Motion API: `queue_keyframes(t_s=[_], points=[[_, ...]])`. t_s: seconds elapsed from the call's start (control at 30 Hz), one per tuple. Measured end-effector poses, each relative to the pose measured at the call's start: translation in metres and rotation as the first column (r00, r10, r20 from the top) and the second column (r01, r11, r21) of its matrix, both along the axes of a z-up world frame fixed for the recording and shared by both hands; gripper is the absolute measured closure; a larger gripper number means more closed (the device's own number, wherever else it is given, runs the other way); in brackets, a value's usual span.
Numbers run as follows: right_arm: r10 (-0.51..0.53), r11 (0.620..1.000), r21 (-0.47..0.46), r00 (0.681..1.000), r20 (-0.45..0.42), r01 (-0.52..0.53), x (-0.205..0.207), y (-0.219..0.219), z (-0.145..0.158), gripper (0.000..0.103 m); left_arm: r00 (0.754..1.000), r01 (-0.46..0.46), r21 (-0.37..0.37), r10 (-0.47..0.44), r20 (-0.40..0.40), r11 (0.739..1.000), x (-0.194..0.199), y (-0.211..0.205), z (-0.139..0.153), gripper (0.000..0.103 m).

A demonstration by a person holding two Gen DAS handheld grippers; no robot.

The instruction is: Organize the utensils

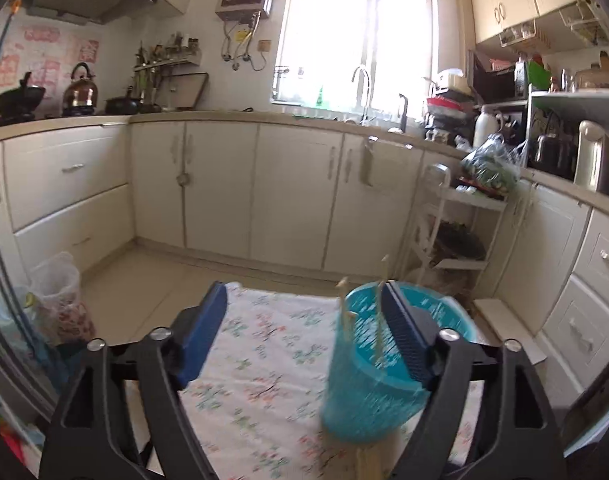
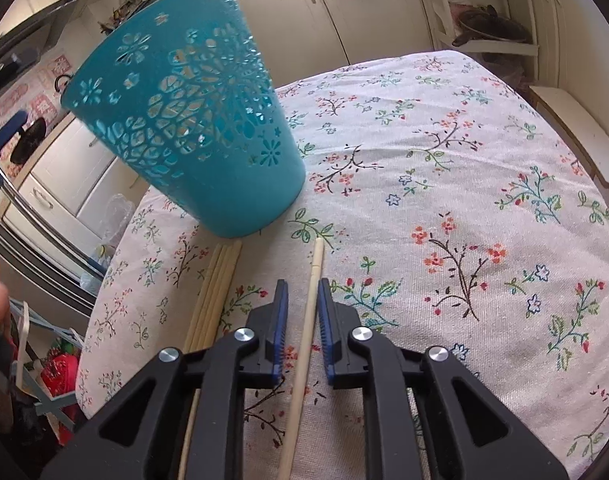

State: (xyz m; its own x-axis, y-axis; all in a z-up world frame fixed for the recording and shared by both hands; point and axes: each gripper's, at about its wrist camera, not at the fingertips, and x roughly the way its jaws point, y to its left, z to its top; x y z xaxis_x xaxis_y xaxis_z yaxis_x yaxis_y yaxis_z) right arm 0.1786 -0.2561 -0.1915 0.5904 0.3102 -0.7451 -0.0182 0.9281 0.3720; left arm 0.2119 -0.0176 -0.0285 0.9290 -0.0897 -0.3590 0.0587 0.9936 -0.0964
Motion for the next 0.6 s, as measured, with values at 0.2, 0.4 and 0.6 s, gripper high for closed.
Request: queue_keyframes(t_s=[0.2, 0.4, 0.6], points=[[0.029, 0.991, -0.129, 1.0, 0.013, -0.027, -0.003, 0.017, 0.005, 0.083, 0.99, -0.06, 0.087, 0.07, -0.12, 0.994, -0.011, 0.013, -0.048, 0.015], [0.051, 0.965, -0.258, 0.999, 0.018, -0.045, -0.009, 0.03, 0.006, 0.089, 0.965, -0.042, 0.132, 0.075, -0.253, 0.99, 0.001, 0.011, -0.098, 0.014], [0.037, 0.968, -0.25, 0.999, 0.009, -0.034, -0.011, 0.022, 0.006, 0.096, 0.943, -0.033, 0.124, 0.072, -0.326, 0.992, 0.011, 0.01, -0.125, 0.013]])
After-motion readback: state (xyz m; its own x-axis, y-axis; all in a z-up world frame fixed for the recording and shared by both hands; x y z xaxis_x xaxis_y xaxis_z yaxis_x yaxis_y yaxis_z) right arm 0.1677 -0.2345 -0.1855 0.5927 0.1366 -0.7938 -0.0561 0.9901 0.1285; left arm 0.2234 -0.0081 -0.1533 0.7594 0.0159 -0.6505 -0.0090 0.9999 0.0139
